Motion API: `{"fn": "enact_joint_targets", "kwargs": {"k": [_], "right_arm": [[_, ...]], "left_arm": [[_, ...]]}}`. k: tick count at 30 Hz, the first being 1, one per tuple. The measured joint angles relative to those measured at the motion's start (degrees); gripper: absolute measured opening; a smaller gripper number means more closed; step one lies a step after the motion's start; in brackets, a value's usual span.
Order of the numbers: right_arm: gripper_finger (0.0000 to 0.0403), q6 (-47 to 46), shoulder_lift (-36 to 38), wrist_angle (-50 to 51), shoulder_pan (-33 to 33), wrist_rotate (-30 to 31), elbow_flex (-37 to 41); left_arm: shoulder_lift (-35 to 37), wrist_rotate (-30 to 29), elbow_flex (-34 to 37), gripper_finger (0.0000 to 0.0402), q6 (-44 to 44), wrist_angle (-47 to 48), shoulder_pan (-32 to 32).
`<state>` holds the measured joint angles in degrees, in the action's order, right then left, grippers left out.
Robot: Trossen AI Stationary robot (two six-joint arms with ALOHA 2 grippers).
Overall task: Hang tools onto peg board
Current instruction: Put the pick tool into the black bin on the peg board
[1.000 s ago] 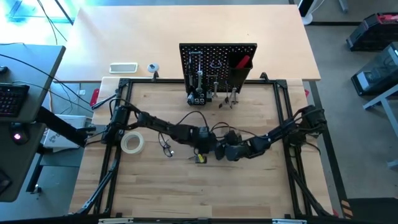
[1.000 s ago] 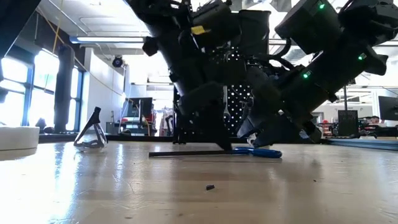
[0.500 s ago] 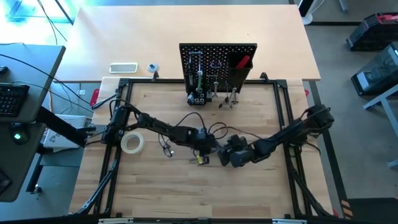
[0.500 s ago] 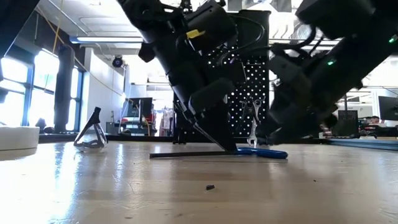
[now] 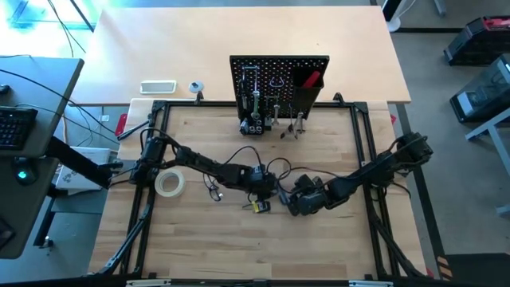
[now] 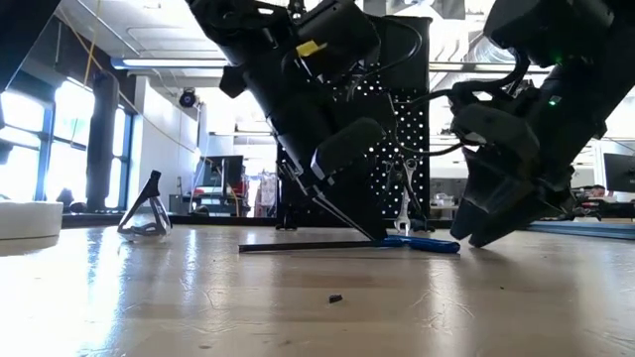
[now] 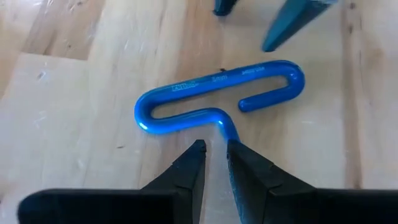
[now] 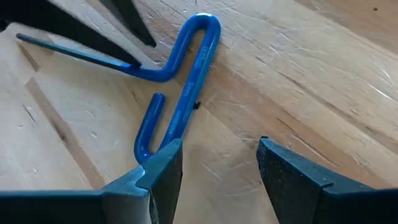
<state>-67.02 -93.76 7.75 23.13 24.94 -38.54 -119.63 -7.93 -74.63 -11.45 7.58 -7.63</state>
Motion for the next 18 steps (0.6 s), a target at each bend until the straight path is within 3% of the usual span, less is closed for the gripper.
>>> {"fn": "enact_joint_targets", "kwargs": {"k": [13, 18], "right_arm": [[0.0202, 2.62, -0.04, -0.39, -1.79, -0.89, 0.00], [0.0202, 2.96, -0.07, -0.26, -1.79, -0.91, 0.00]], "left_arm": [[0.30, -6.12, -0.04, 0.0061, 0.23, 0.66, -1.87], [1.27, -2.89, -0.13, 0.0061, -1.68, -0.73, -2.22]]}}
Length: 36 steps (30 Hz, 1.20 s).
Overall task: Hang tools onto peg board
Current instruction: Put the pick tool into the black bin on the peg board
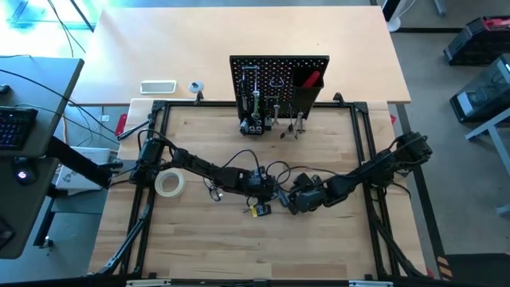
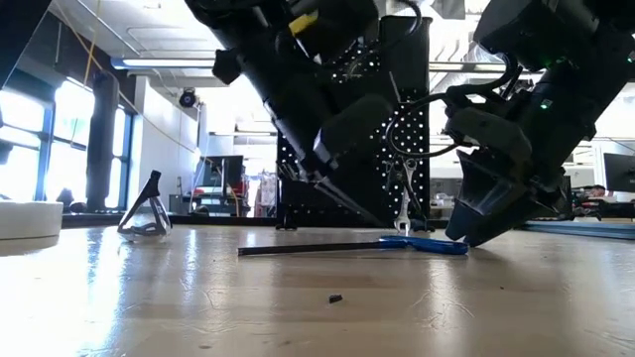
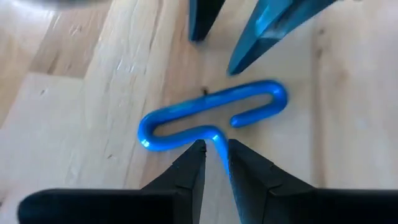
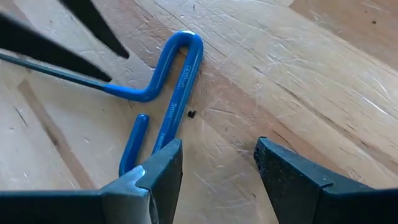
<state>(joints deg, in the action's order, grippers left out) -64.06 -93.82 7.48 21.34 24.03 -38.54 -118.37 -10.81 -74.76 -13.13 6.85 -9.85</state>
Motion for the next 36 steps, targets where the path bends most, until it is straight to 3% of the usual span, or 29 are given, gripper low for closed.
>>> {"fn": "enact_joint_targets", "kwargs": {"k": [12, 18, 22, 26, 31, 36], "right_arm": [[0.0202, 0.55, -0.04, 0.18, 0.00, 0.83, 0.02], [0.0202, 0.72, -0.04, 0.20, 0.00, 0.96, 0.04], [0.0202, 0.71, -0.04, 0.18, 0.02, 1.00, 0.04], [0.0202, 0.71, -0.04, 0.17, 0.02, 1.15, 0.04], [0.0202, 0.02, -0.04, -0.01, 0.00, 1.20, 0.04], [0.0202, -0.52, -0.04, -1.66, 0.00, -0.86, 0.04]], "left_arm": [[-1.38, -3.86, 0.04, 0.0064, -0.26, -0.93, -2.94], [-3.50, -5.78, -0.02, 0.0117, -1.25, -1.37, -2.37], [-4.55, -3.71, -0.20, 0.0141, -3.19, -1.57, -1.43], [-5.17, -3.30, -0.24, 0.0106, -3.09, -1.28, -1.00], [-5.33, -2.03, -0.22, 0.0017, 1.86, -1.22, -0.70], [-5.64, -1.77, -0.18, 0.0005, 4.97, -0.73, -0.65]]}}
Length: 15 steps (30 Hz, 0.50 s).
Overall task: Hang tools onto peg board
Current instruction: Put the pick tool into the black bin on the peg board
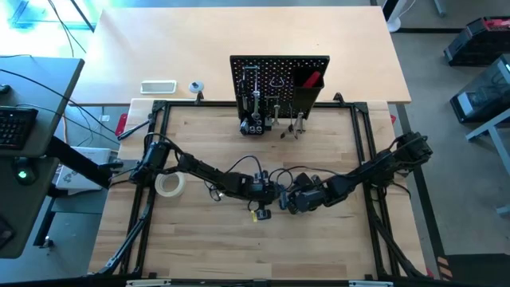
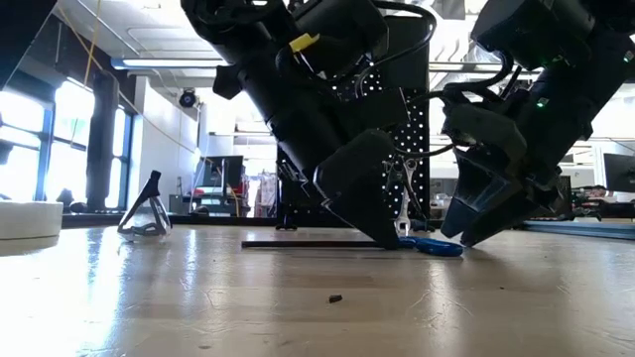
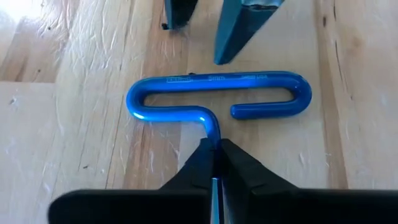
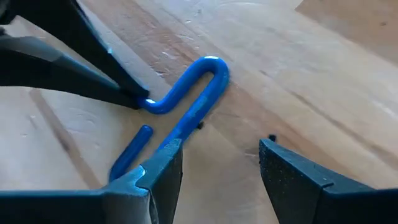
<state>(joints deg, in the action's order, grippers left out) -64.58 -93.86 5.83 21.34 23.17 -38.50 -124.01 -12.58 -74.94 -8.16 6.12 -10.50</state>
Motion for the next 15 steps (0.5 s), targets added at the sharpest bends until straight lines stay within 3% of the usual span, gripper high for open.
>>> {"fn": "enact_joint_targets", "kwargs": {"k": [7, 15], "right_arm": [[0.0202, -5.94, 0.04, -3.79, 0.97, -3.04, 1.28], [0.0201, -16.50, 0.31, -30.74, 3.46, 2.22, 15.04]], "left_arm": [[0.73, 0.00, 0.12, 0.0002, 2.55, -1.14, -0.02], [1.61, 0.28, 0.26, 0.0001, 4.42, -2.29, 0.00]]}}
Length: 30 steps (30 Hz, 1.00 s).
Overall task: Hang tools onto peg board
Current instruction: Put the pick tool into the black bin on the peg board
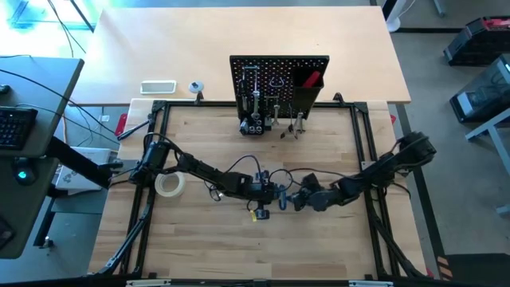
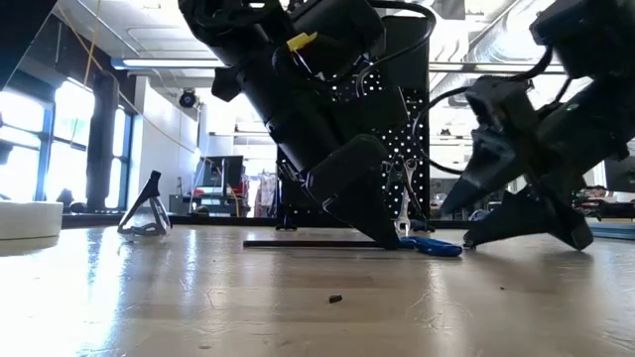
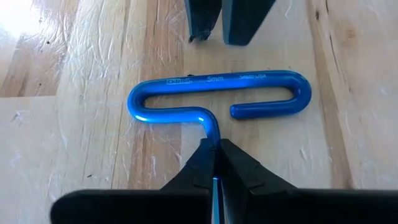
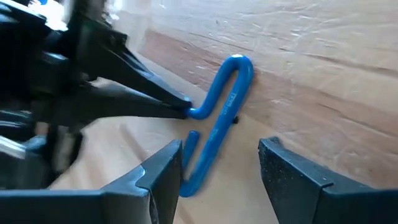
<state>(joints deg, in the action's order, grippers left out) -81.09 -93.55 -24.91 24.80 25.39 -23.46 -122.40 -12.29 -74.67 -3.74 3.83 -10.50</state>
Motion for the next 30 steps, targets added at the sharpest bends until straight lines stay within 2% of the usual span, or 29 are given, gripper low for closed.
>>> {"fn": "enact_joint_targets", "kwargs": {"k": [4, 11, 18, 26, 30], "right_arm": [[0.0201, -0.97, -0.06, -0.23, 0.00, 0.64, -0.19], [0.0201, 0.23, -0.95, 4.65, -2.07, -2.86, -3.69], [0.0202, 0.65, -4.05, -1.01, -2.61, -2.79, -3.78], [0.0202, 0.36, -4.34, 1.12, -2.59, -3.07, -4.83], [0.0202, -0.52, -4.34, 1.95, -1.97, -2.62, -4.92]], "left_arm": [[0.31, 0.10, 0.04, 0.0000, 1.02, -0.19, 0.00], [0.32, 0.19, 0.04, 0.0001, 1.04, -0.76, 0.04], [1.05, 0.64, 0.11, 0.0003, 1.80, -2.22, 0.02], [2.82, 0.59, 0.09, 0.0003, 2.95, -2.48, 0.02], [3.19, 4.07, -0.03, 0.0002, 0.96, -0.35, 0.76]]}}
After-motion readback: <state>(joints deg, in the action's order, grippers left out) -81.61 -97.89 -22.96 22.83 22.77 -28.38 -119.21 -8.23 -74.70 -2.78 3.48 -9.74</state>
